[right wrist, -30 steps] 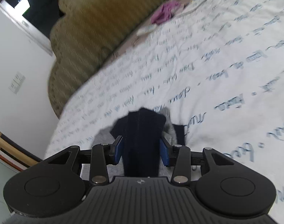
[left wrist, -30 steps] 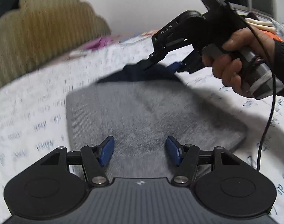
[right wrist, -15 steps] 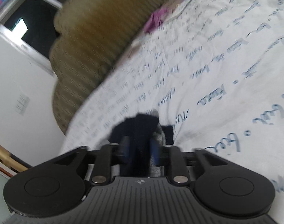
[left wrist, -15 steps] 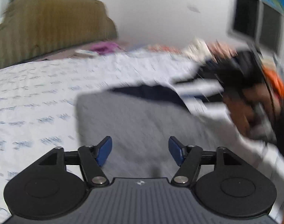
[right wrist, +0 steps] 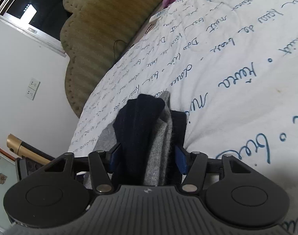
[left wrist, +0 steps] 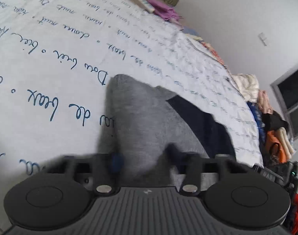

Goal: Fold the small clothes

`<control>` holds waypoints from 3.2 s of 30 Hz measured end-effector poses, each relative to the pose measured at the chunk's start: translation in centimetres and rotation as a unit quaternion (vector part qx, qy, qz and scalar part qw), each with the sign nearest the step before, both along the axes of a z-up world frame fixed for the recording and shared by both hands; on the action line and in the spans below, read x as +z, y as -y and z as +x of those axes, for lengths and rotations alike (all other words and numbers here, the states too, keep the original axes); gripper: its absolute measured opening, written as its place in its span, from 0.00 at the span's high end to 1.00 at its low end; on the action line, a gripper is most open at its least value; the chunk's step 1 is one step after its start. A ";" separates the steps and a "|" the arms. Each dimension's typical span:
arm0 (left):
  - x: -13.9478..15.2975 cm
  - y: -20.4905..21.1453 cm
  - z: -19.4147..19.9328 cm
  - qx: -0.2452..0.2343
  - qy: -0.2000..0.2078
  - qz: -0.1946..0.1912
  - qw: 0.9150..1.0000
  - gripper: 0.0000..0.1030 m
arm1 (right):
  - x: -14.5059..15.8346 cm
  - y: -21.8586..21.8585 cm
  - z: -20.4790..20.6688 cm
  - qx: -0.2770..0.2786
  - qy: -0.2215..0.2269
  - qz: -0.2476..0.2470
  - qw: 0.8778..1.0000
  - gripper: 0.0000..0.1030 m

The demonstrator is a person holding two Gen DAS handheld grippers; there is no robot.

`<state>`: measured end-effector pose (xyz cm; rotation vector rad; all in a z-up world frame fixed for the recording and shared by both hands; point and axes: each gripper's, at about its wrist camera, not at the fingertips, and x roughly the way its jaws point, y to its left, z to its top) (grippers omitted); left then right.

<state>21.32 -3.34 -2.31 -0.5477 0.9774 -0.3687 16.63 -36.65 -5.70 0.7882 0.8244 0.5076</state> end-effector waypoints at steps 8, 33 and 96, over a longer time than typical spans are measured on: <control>3.3 -1.5 -3.2 0.017 0.055 0.031 0.998 0.80 | 2.9 -1.6 -1.1 0.008 0.041 -0.009 0.999 0.74; 0.1 -10.0 -12.3 0.052 0.020 -0.051 0.997 0.36 | -0.2 -4.5 0.4 0.110 -0.024 0.003 0.994 0.50; -0.1 -4.3 -10.5 0.071 0.197 0.303 0.929 0.11 | 1.9 -19.9 -0.7 0.090 0.217 -0.273 0.933 0.61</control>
